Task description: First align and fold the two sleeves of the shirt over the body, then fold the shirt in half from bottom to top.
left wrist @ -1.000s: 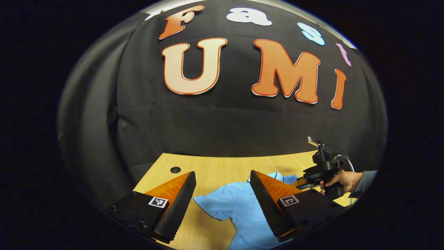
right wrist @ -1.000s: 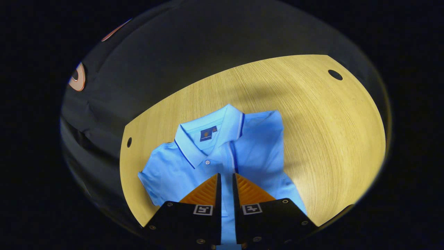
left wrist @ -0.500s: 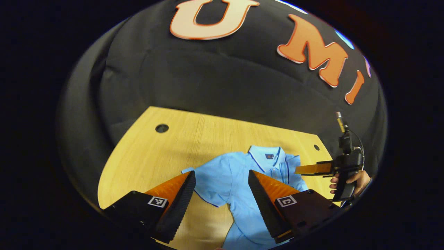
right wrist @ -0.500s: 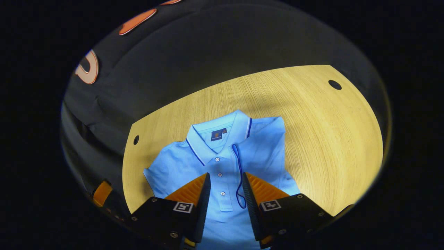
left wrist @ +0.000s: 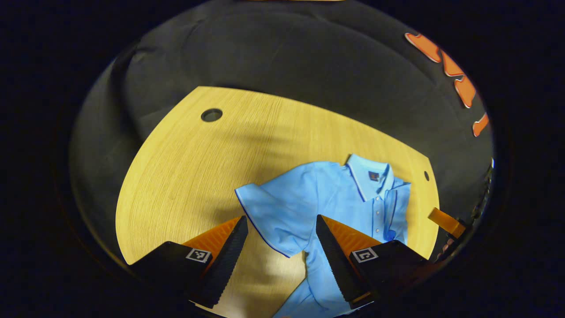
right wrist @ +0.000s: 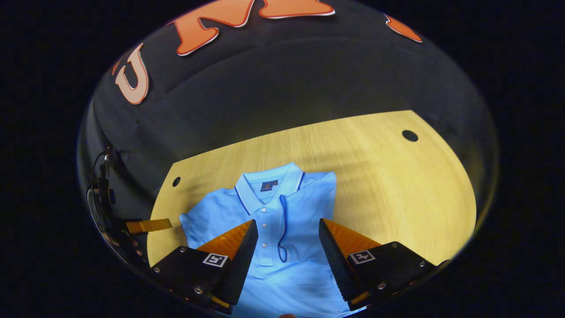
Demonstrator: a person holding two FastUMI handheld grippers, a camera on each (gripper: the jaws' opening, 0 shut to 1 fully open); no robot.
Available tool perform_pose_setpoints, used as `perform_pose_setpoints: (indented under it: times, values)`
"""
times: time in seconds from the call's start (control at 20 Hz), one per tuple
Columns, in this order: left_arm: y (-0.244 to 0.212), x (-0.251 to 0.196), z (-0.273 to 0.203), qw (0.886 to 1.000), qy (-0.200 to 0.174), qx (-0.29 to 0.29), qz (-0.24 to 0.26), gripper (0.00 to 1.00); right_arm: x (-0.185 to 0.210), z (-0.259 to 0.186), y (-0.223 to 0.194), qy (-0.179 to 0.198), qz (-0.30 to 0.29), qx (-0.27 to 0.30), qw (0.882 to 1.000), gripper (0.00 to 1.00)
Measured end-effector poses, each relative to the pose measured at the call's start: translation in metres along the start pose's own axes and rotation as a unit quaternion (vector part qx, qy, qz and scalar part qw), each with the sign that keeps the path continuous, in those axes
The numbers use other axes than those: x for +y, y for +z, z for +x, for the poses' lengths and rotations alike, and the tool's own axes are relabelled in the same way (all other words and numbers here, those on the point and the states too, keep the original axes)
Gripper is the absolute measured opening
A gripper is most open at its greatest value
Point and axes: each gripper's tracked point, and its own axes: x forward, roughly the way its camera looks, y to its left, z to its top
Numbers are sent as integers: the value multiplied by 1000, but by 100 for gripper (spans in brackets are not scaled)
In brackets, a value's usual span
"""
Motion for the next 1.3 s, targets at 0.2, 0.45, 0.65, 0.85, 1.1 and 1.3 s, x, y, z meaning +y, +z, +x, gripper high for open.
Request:
perform_pose_setpoints:
  times: [0.2, 0.45, 0.65, 0.85, 1.1, 1.3]
  values:
    - [-6, 9, 28, 998, 24, 46, -21, 99, -29, -27, 11, -27, -13, -50, 998, 88]
    - [-21, 16, 55, 993, 56, 98, -17, 99, -62, -60, 19, -57, -3, -109, 992, 89]
    - [-26, 22, 66, 987, 103, 120, -3, 94, -82, -87, 15, -82, -12, -127, 988, 90]
    - [-13, 8, 75, 989, 100, 108, 17, 61, -85, -108, 13, -91, -20, -147, 985, 90]
    - [-1, -14, 84, 994, 76, 83, 13, 13, -92, -132, -2, -111, -61, -153, 980, 93]
    - [8, -25, 77, 997, 49, 52, 21, 8, -91, -148, -18, -112, -84, -147, 979, 98]
